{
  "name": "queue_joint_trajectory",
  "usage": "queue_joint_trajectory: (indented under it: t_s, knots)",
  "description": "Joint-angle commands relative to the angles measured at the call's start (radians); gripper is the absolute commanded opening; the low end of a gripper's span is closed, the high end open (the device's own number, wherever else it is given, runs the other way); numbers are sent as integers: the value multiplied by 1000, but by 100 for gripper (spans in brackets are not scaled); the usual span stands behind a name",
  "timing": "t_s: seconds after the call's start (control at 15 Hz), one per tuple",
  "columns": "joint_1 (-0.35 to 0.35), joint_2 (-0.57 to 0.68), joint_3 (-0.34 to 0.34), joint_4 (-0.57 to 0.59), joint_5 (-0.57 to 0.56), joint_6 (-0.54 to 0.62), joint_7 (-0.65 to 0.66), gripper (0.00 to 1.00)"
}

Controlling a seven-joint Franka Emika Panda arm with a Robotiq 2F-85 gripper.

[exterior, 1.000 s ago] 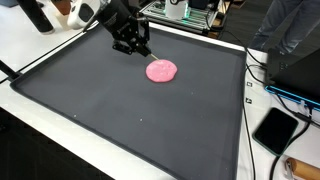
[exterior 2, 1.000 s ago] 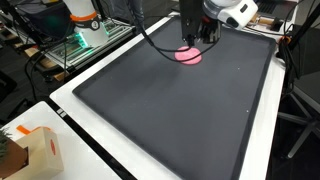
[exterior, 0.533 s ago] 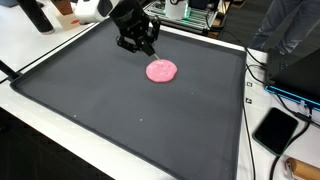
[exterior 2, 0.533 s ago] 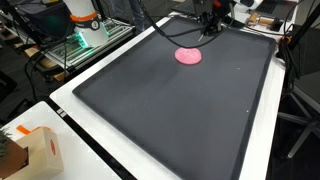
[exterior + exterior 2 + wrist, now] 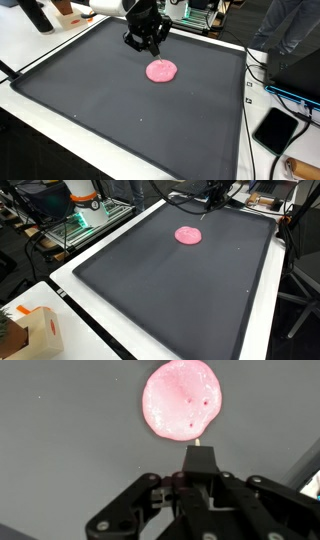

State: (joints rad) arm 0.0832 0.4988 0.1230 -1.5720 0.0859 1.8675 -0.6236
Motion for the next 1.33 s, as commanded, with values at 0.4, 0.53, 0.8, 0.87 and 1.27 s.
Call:
queue_joint_trajectory:
  t_s: [0.4, 0.53, 0.8, 0.87, 1.27]
  knots:
    - [-21, 2, 18, 3, -9, -2, 6, 15]
    - [-4, 2, 12, 2, -38, -8, 28, 4]
    - [82, -1, -2, -16, -208, -3, 144, 4]
    - [101, 2, 2, -15, -249, -13, 175, 4]
    - [253, 58, 3, 22, -463, -134, 445, 4]
